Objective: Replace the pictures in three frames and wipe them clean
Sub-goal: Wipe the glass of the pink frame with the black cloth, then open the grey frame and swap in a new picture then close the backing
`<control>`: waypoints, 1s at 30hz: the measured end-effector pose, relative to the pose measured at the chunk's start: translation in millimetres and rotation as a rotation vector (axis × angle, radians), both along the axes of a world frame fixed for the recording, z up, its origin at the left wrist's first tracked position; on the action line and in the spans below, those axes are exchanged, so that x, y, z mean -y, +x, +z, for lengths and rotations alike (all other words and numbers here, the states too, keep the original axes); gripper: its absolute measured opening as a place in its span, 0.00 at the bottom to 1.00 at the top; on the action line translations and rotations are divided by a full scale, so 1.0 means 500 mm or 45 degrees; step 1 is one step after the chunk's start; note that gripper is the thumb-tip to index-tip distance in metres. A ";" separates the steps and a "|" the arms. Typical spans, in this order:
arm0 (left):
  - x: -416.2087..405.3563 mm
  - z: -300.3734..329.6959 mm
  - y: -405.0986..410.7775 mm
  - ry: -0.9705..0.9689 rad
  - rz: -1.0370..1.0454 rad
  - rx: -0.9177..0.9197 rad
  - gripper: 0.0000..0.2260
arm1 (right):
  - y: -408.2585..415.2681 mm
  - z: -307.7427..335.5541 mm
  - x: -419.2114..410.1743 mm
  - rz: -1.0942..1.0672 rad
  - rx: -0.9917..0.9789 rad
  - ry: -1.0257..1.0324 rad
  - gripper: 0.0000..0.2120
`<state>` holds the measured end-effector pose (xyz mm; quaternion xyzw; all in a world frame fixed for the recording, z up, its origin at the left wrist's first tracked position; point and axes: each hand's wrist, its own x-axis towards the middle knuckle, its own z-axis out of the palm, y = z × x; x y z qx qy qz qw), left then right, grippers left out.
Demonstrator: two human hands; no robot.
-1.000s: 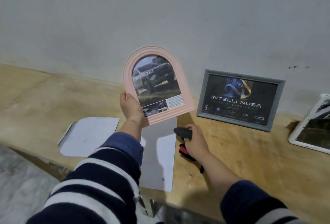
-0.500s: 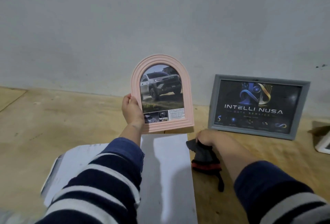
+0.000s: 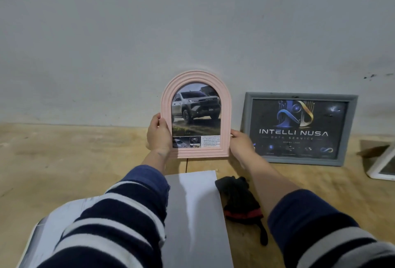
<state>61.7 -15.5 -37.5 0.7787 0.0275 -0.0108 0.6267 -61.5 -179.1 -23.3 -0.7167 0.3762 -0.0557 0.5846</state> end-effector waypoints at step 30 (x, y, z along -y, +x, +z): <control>0.168 0.046 -0.145 0.746 -0.172 0.314 0.18 | -0.081 -0.019 0.100 -0.090 -0.079 0.061 0.25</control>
